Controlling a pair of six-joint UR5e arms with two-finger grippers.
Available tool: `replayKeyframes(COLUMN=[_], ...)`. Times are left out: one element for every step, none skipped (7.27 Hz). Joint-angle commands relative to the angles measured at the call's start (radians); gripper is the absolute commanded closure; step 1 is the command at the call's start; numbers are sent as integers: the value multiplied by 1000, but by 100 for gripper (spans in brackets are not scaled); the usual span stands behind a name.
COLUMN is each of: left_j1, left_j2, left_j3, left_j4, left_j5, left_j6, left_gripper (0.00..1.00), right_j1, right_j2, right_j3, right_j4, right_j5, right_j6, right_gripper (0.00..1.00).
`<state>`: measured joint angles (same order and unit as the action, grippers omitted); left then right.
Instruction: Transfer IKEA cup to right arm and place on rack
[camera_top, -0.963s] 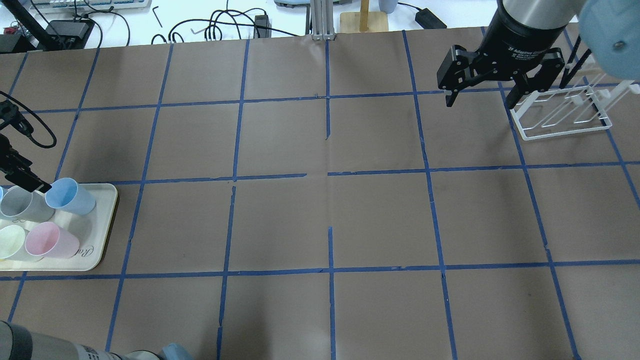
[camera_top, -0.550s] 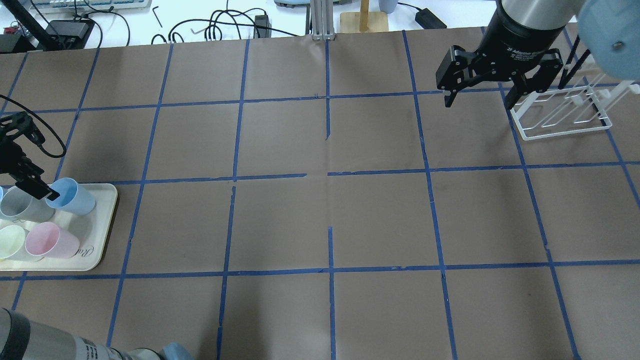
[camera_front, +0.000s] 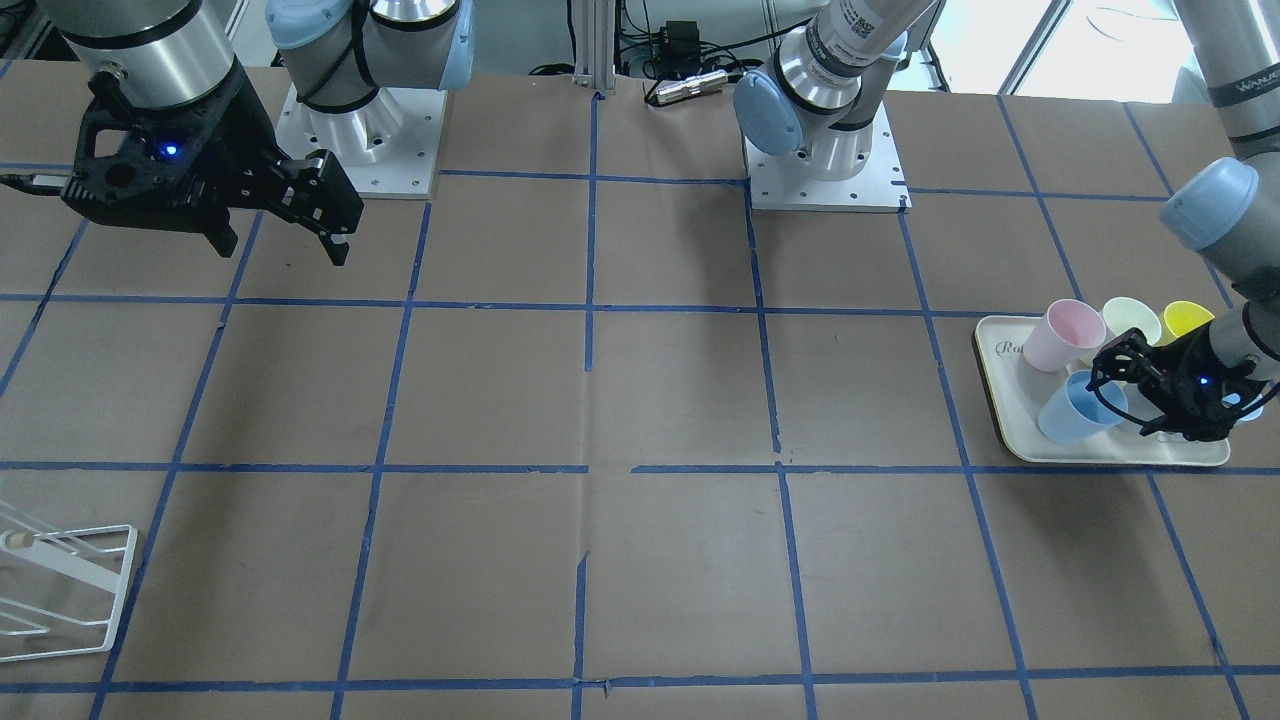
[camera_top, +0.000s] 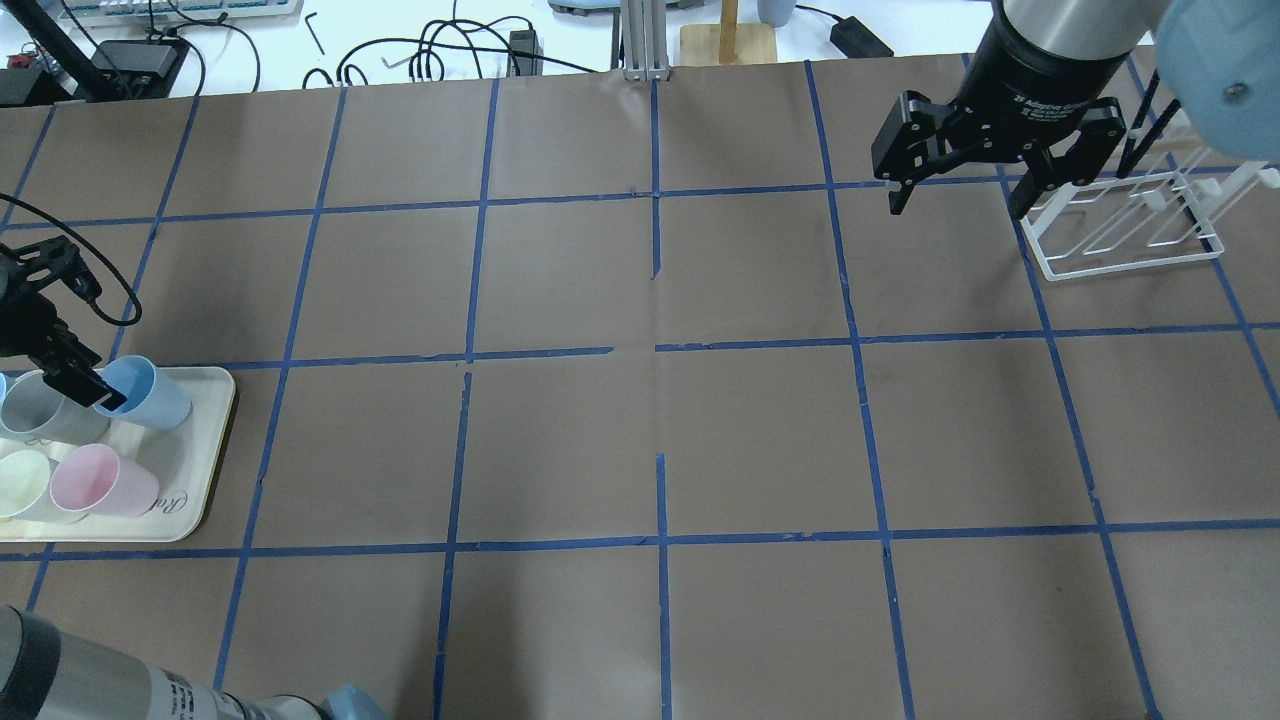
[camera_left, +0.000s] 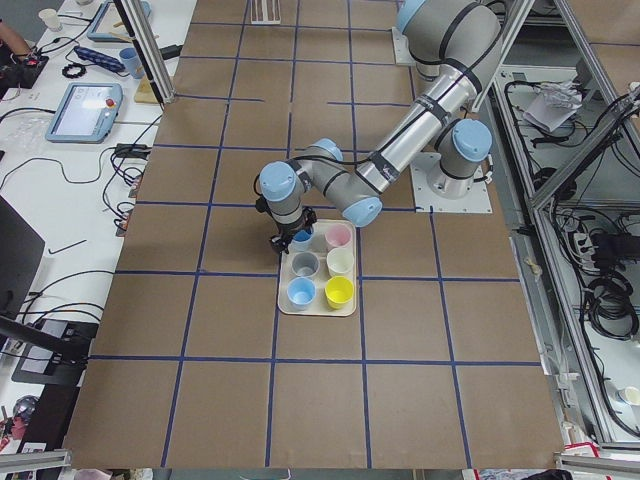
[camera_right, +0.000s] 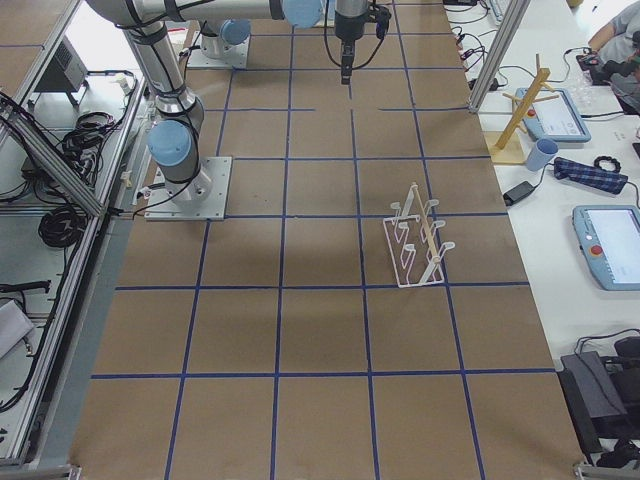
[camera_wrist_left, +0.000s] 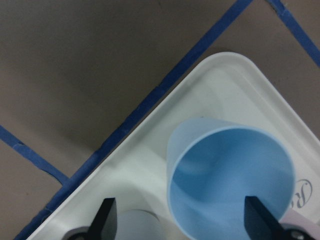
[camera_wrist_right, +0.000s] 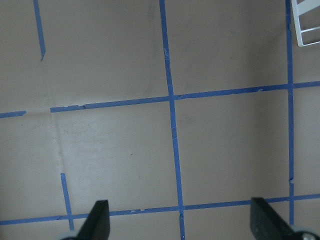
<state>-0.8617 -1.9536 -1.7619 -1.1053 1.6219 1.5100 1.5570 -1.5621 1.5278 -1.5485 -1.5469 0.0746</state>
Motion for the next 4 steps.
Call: replayKeyframes(left_j1=[-2,-3,-3,-6], left_j2=[-1,-1,1,5], left_j3=[-2,-2,-1,1], left_j4=[-7,-14,-28,-40], left_j5=[1,1,1,1], left_j6=[-1,-1,-2,-13], left_gripper=[74,94,100,100], right_j1=[0,0,0,0], right_j2=[0,-1,-1,0], right_j3=[2,2,2,2], right_j4=[-1,-1,-1,-1], right_j5=[1,1,1,-1], right_j6=[-1,1,-1,-1], right_gripper=[0,0,0,0])
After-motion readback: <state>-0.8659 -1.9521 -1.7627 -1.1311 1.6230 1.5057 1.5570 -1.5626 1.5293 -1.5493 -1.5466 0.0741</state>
